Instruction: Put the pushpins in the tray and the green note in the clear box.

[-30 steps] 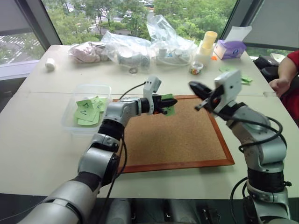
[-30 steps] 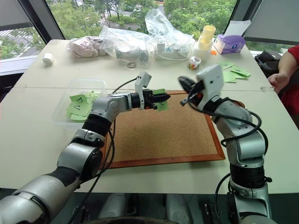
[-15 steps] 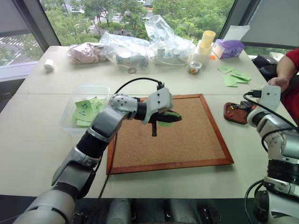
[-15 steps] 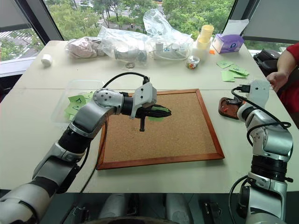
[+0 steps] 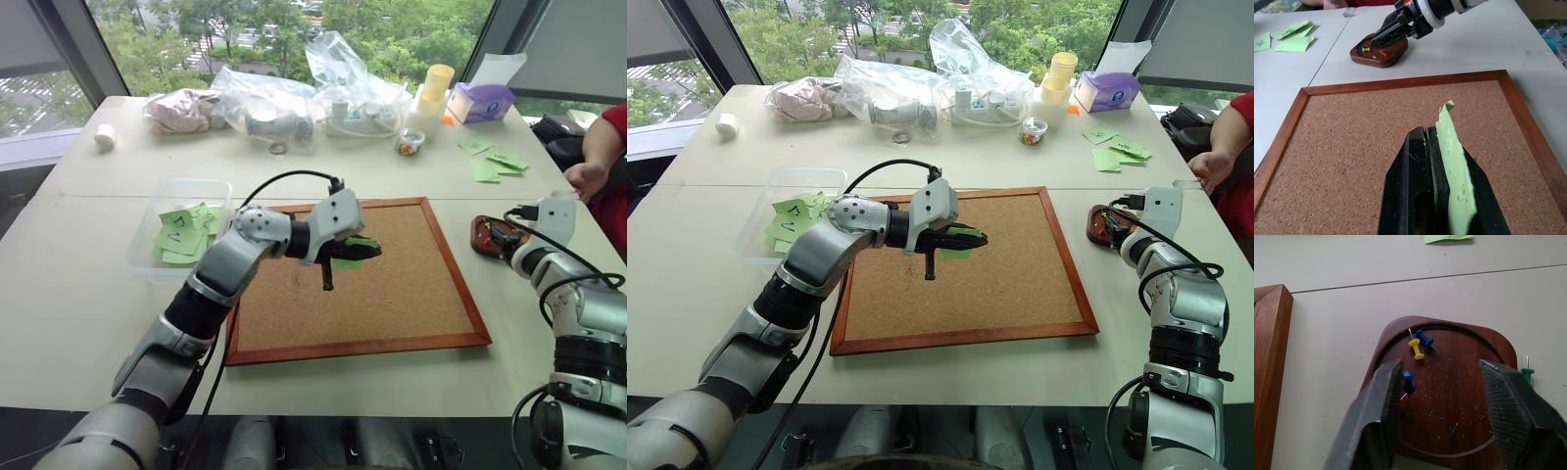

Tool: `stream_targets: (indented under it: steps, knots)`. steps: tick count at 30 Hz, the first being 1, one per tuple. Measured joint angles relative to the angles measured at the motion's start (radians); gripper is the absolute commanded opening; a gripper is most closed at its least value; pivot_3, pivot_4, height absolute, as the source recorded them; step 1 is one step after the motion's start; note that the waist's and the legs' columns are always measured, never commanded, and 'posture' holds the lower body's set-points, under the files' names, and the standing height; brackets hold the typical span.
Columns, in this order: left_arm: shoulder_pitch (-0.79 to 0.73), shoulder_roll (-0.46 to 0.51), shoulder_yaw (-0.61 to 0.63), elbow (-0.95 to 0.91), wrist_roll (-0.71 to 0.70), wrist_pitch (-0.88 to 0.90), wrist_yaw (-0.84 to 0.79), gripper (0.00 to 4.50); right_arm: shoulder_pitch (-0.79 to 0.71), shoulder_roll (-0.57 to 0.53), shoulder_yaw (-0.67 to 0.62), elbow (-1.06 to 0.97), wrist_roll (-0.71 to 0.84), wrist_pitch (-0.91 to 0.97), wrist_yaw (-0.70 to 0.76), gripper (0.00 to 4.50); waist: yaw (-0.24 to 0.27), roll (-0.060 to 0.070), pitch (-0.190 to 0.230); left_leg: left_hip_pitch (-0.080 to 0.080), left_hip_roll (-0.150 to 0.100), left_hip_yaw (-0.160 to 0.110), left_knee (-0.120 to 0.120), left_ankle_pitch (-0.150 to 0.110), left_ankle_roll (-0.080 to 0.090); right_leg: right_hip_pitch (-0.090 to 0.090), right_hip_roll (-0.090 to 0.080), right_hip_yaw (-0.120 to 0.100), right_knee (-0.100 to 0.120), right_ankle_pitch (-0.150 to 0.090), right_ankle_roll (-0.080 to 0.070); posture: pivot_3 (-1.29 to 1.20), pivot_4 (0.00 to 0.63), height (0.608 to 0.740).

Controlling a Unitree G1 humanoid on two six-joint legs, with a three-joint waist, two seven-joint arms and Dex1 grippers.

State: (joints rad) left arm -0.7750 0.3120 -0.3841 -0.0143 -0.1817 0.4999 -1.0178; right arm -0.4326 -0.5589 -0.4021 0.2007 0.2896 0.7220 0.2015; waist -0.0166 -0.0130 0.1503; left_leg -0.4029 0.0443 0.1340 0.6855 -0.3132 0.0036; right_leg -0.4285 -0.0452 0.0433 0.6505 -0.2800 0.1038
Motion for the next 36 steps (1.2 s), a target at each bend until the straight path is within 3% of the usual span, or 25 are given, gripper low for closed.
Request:
stream_targets:
  steps: [1, 13, 17, 22, 25, 29, 36]
  knots:
    - [0.0, -0.002, -0.005, 0.0, 0.002, 0.0, 0.001, 0.0, 0.0, 0.004, -0.003, 0.001, 0.003, -0.001, -0.003, 4.42, 0.0, 0.0, 0.0, 0.0, 0.0, 0.0, 0.0, 0.0, 0.0, 0.0, 0.0, 0.0, 0.0, 0.0, 0.0, 0.0, 0.15, 0.735]
    - [0.0, -0.017, -0.03, 0.003, 0.005, -0.003, 0.017, 0.0, -0.067, 0.054, -0.158, 0.025, 0.132, 0.038, -0.073, 4.42, 0.0, 0.001, 0.0, 0.0, 0.0, 0.0, 0.0, 0.0, 0.0, 0.0, 0.0, 0.0, 0.001, 0.0, 0.0, 0.0, 0.15, 0.735]
    - [0.0, -0.017, -0.028, 0.01, 0.006, -0.003, 0.022, 0.0, -0.067, 0.053, -0.155, 0.03, 0.136, 0.034, -0.075, 4.42, 0.0, 0.002, -0.001, 0.0, 0.0, 0.0, 0.0, 0.0, 0.0, 0.0, 0.0, 0.0, 0.001, 0.0, 0.0, 0.0, 0.15, 0.735]
    - [-0.006, -0.031, 0.062, 0.011, -0.01, 0.073, 0.12, 0.0, -0.009, 0.009, -0.045, -0.07, 0.116, -0.013, 0.041, 4.42, -0.002, 0.003, -0.001, 0.0, 0.001, 0.0, 0.0, 0.0, 0.0, 0.0, 0.0, 0.0, 0.001, 0.0, 0.0, 0.0, 0.15, 0.735]
    - [-0.033, -0.029, 0.204, 0.007, -0.01, 0.252, 0.3, 0.0, 0.033, -0.055, 0.07, -0.259, 0.149, -0.01, 0.202, 4.42, -0.01, 0.005, 0.0, 0.0, 0.002, -0.001, 0.0, 0.0, -0.001, -0.001, 0.001, 0.001, 0.002, 0.0, 0.0, 0.0, 0.15, 0.735]
    - [-0.084, 0.051, 0.406, -0.057, 0.035, 0.484, 0.529, 0.0, 0.023, -0.096, 0.169, -0.515, 0.299, 0.039, 0.405, 4.42, -0.024, 0.005, 0.0, 0.0, 0.003, -0.004, 0.0, 0.001, -0.002, 0.0, 0.003, -0.001, 0.002, 0.0, 0.0, 0.0, 0.15, 0.735]
    - [-0.04, 0.126, 0.547, -0.101, 0.162, 0.734, 0.803, 0.0, 0.0, -0.171, 0.34, -0.644, 0.391, 0.13, 0.573, 4.42, 0.005, 0.002, 0.0, 0.0, 0.001, -0.004, 0.001, 0.001, -0.001, 0.001, 0.0, -0.002, 0.002, 0.0, 0.0, 0.0, 0.15, 0.735]
